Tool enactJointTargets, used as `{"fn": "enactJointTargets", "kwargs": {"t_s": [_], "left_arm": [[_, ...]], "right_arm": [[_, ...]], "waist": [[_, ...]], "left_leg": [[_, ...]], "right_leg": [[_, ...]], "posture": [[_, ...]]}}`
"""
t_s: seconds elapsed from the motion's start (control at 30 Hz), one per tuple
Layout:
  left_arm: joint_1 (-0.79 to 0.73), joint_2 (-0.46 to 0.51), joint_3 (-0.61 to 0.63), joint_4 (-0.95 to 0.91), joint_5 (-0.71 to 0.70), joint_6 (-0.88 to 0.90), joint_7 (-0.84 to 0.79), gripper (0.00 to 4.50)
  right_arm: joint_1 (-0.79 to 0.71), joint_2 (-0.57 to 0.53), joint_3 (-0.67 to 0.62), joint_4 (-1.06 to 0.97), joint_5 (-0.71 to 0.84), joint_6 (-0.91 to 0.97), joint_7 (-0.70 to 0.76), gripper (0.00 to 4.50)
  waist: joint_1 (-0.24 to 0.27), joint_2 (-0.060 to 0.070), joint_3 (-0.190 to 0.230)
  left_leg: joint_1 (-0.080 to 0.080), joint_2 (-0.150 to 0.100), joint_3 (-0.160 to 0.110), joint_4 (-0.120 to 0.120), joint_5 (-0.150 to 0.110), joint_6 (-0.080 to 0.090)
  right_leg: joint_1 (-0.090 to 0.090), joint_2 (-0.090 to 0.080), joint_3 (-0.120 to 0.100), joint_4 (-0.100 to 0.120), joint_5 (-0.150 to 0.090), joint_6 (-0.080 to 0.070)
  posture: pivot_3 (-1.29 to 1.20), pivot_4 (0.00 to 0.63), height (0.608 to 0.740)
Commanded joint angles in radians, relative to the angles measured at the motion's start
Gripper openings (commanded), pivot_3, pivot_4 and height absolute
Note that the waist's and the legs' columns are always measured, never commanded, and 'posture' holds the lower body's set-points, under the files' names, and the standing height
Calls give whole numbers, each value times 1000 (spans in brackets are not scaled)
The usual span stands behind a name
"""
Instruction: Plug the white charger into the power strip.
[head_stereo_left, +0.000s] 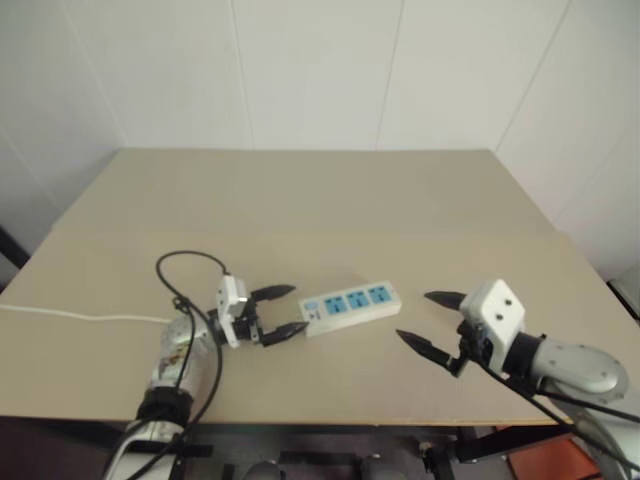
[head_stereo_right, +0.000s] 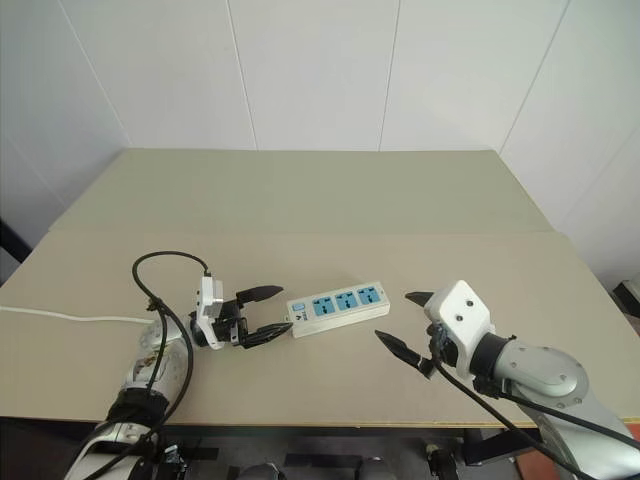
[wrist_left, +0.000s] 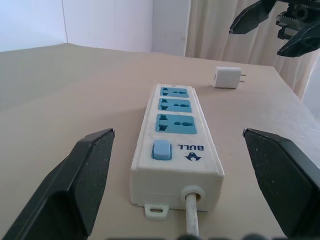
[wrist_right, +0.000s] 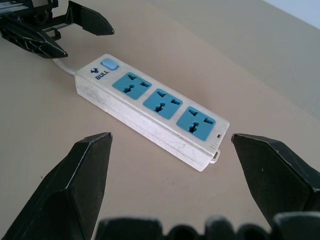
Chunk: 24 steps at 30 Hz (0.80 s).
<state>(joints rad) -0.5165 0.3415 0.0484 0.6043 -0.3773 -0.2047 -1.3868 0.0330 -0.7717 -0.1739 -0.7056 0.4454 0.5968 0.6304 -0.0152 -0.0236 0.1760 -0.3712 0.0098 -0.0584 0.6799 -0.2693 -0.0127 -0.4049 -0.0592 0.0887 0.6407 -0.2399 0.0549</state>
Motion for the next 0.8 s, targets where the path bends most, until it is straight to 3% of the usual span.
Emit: {"fn": "enactJointTargets", "kwargs": {"t_s": [0.03,0.27,0.5,0.8], "left_arm": [[-64,-2,0,101,12,-85,-52,4487],[-113,-36,-10,240,48,-187,-88,4487],[-112,-60,-16,316,109,-290,-20,4487],[-119,-66,-12,366,118,-287,-14,4487]], "right_arm": [[4,-4,-43,-26,-3,-25,1,4500],[38,3,-64,-55,-10,-20,-19,4500],[52,7,-79,-72,-7,-13,-31,4500],[46,7,-72,-68,-9,-13,-34,4500]], "waist": [[0,0,0],[-2,0,0],[-1,0,0],[-2,0,-2]], "left_leg": [[0,0,0,0,0,0],[0,0,0,0,0,0],[1,0,0,0,0,0],[2,0,0,0,0,0]], "right_leg": [[0,0,0,0,0,0],[0,0,0,0,0,0],[1,0,0,0,0,0],[2,0,0,1,0,0]], "posture": [[0,150,740],[0,150,740],[0,150,740],[0,150,740]]}}
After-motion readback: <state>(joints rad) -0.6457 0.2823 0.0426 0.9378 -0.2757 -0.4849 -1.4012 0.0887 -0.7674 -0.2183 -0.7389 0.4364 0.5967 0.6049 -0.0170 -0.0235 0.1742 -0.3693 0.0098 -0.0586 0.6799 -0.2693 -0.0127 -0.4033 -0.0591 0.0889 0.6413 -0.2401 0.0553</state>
